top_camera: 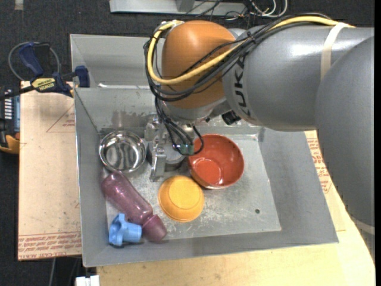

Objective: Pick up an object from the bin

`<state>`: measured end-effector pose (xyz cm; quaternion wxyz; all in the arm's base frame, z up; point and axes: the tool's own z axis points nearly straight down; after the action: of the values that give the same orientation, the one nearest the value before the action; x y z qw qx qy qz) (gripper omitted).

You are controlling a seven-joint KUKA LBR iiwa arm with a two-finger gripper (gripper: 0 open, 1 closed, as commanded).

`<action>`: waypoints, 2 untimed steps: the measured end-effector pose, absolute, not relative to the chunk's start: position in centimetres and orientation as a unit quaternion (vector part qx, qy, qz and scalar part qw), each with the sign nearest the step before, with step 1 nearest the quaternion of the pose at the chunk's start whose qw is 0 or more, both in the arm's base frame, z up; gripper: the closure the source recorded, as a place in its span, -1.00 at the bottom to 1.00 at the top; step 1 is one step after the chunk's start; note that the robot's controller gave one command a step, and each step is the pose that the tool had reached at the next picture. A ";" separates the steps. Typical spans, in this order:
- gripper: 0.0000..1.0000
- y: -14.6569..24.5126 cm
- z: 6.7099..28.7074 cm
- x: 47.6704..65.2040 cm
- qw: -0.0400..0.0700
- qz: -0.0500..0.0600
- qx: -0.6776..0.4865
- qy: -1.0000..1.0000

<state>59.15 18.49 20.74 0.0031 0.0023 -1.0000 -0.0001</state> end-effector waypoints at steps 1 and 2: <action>-1.00 18.4 21.2 59.3 -0.001 -0.001 0.000 -1.000; -1.00 23.2 7.2 49.5 0.003 0.004 -0.055 -0.998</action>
Offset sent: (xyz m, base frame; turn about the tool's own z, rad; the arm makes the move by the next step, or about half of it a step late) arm -0.0983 0.0501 -0.1374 0.1187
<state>49.47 23.22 7.20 0.0026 -0.0553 -0.9985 0.0043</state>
